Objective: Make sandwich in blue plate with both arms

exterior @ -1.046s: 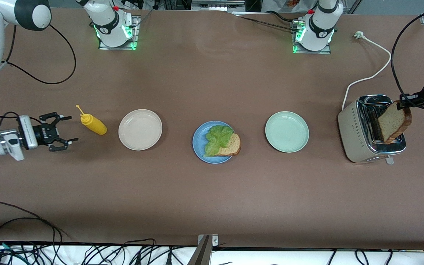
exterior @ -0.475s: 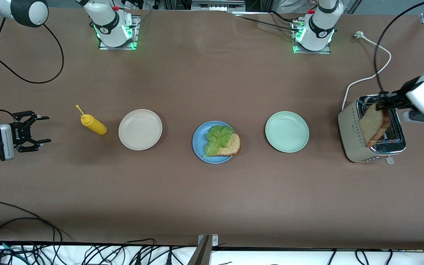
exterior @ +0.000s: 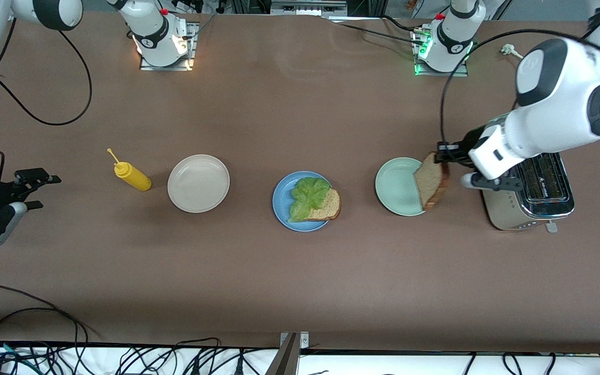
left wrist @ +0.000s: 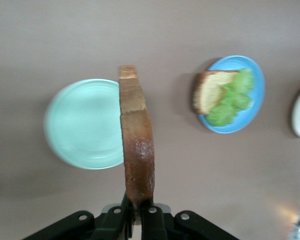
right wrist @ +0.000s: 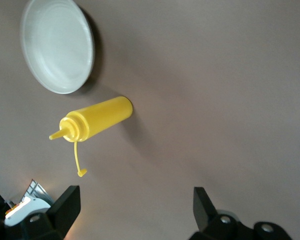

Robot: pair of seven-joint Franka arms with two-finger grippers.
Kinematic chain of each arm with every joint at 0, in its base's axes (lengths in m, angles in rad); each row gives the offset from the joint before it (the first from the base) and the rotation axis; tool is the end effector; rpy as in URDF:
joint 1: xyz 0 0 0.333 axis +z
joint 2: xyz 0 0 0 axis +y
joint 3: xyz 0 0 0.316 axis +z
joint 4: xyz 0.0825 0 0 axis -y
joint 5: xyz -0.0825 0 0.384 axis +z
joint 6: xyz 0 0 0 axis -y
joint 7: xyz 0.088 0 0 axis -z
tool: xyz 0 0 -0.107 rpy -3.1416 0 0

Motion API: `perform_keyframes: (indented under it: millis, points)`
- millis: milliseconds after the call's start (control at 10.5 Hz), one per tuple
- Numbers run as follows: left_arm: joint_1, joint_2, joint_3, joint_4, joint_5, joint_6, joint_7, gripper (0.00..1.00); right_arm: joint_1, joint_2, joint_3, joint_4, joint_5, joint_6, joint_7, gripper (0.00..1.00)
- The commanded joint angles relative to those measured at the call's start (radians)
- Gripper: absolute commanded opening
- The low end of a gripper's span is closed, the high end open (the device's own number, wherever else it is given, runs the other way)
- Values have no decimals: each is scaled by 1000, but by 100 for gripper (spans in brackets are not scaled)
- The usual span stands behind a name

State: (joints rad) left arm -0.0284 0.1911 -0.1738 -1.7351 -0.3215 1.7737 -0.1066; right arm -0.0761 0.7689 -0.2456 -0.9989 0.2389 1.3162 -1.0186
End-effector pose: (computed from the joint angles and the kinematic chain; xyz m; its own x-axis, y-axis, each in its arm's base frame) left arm 0.5851 -0.1419 0.4589 0.9802 -0.0366 -0.1948 0.0258 -0.9508 0.3086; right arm 0.6912 -0.1398 0.3822 0.7080 0.6867 -0.1647 0.5921 -0.7044 -0.3915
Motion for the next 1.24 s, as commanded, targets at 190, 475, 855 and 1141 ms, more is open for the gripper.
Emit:
perform_keyframes:
  millis: [190,475,855,1141]
  points:
    - [-109,158,-25,23,-331,180,13,0,38,-150,-30,-24,-139,-8,313,100]
    - [-184,223,-55,55,-538,216,15,0,59,-178,-29,-37,-138,1,516,100]
    - [-269,333,-64,133,-547,349,15,0,84,-554,80,-573,-168,393,822,100]
    - [-318,415,-62,187,-547,414,15,0,79,-701,130,-757,-171,528,828,100]
